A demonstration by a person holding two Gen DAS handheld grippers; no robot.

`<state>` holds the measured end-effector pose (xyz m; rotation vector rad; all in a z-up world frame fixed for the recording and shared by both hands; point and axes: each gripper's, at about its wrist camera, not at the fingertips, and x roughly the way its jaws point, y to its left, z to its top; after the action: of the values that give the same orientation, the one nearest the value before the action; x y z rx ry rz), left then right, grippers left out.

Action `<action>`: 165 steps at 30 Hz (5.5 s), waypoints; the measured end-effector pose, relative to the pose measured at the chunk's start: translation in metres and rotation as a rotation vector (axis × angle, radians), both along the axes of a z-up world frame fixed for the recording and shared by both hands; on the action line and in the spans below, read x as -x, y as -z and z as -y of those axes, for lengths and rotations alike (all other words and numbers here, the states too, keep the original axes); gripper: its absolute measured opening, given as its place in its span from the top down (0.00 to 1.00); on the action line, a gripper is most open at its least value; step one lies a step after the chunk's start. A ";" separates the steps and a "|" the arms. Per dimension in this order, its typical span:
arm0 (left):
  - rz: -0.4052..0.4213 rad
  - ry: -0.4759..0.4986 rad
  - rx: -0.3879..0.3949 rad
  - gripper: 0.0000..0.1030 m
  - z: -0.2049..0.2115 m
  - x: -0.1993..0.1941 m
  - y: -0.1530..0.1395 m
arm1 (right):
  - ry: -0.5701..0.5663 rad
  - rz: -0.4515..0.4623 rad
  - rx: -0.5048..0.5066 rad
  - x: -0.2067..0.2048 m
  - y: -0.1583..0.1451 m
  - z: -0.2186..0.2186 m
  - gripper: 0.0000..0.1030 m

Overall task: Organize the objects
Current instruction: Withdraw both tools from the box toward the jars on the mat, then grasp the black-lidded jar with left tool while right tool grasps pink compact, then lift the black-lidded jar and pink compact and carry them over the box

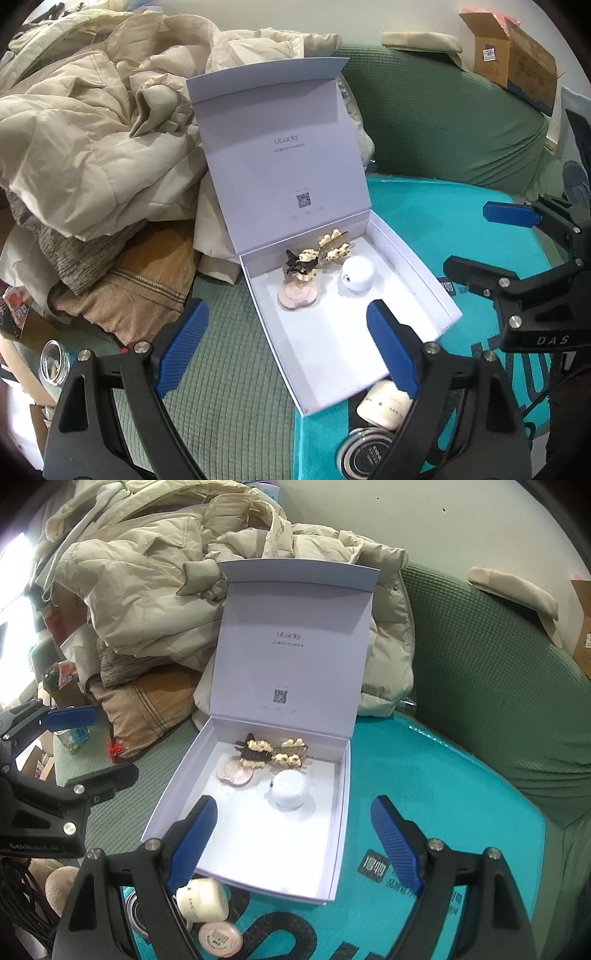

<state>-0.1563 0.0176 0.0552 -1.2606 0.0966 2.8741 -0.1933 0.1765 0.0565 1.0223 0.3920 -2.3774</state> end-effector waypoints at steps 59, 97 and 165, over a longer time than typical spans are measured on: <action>0.207 -0.044 -0.100 0.16 -0.021 -0.120 0.099 | -0.043 0.213 -0.046 -0.105 0.093 -0.028 0.16; 0.261 0.025 -0.285 0.16 -0.030 -0.100 0.148 | -0.158 0.286 -0.051 -0.091 0.155 -0.008 0.28; 0.172 -0.056 -0.313 0.32 -0.007 -0.133 0.112 | -0.286 0.154 -0.100 -0.130 0.095 0.019 0.50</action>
<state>-0.0233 0.0241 -0.0565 -1.4518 -0.3787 2.6673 -0.0633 0.1576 -0.0381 1.1055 0.5636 -2.0285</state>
